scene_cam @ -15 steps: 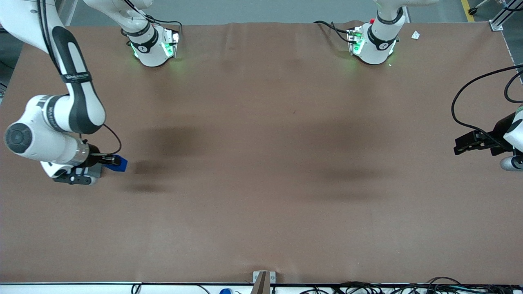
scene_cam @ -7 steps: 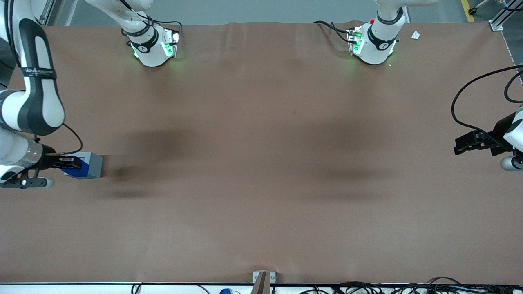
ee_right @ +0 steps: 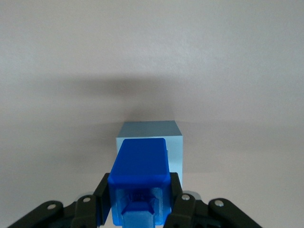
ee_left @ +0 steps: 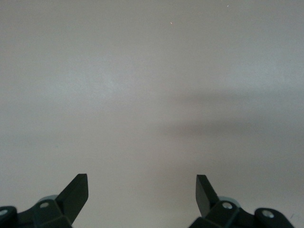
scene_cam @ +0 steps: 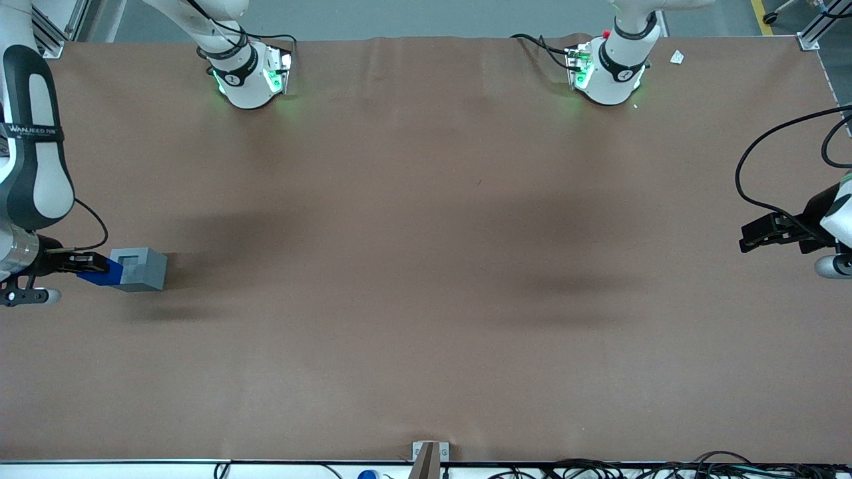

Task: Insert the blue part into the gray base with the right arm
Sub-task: 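Carry the blue block over the gray base's square hole, then lower the blue block into the gray base's hole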

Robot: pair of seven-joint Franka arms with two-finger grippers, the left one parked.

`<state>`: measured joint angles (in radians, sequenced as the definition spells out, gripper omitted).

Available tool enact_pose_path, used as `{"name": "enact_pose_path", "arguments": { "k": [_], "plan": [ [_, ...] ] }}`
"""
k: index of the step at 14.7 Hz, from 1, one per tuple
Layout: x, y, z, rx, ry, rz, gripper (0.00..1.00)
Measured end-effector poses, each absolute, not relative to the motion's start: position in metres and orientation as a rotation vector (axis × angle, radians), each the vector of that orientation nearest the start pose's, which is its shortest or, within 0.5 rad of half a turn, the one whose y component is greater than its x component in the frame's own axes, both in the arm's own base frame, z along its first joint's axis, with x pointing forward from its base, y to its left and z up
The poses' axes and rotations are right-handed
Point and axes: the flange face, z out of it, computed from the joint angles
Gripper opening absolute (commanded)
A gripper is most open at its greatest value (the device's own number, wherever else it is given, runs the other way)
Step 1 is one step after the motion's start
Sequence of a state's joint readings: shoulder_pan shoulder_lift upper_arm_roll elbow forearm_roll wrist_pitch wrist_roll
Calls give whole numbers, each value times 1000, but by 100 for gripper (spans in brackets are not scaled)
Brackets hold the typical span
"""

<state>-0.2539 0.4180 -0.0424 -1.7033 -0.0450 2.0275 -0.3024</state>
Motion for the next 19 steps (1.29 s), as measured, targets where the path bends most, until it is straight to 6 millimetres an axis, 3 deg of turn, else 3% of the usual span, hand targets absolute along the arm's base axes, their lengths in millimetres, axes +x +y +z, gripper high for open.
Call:
{"name": "enact_pose_path", "arguments": {
  "k": [3, 8, 13, 19],
  "plan": [
    [621, -192, 336, -3144, -42, 242, 3],
    [626, -192, 360, -3113, -37, 354, 3],
    [625, -209, 325, -3089, 0, 423, 3],
    [627, -209, 317, -3080, 0, 435, 3]
  ]
}}
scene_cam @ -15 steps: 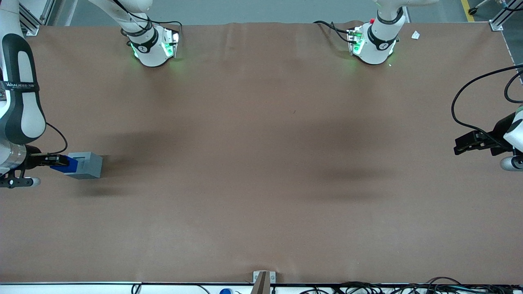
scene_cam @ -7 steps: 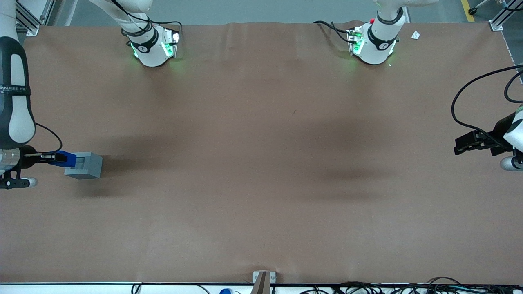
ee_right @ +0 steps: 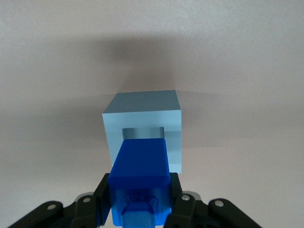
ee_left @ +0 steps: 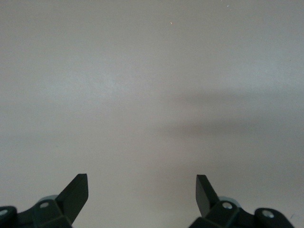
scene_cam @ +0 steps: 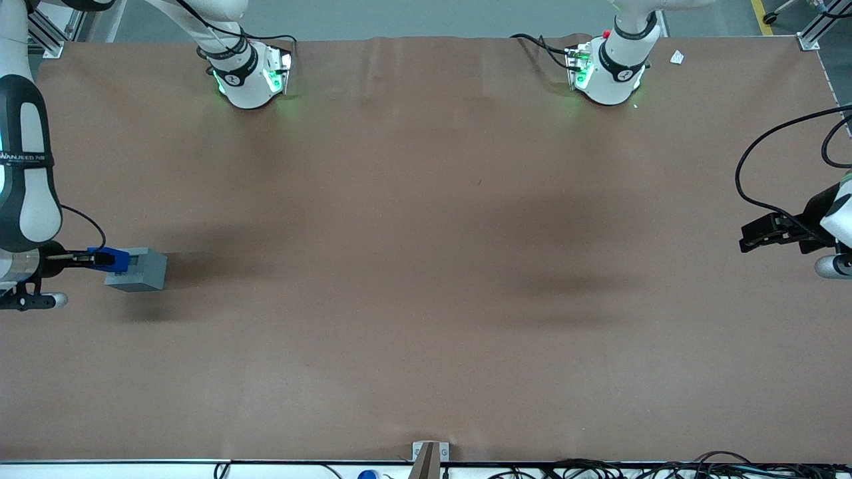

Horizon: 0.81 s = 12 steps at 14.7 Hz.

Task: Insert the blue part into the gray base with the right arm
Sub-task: 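Lower the blue block into the gray base's hole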

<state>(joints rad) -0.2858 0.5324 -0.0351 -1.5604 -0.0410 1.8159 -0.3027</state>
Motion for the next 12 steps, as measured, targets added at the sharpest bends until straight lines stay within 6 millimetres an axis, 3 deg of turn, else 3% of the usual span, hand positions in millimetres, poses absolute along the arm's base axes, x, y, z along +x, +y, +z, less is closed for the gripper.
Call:
{"name": "enact_pose_path", "arguments": {
  "k": [12],
  "plan": [
    [630, -207, 303, -3075, -5, 437, 3]
  ]
}}
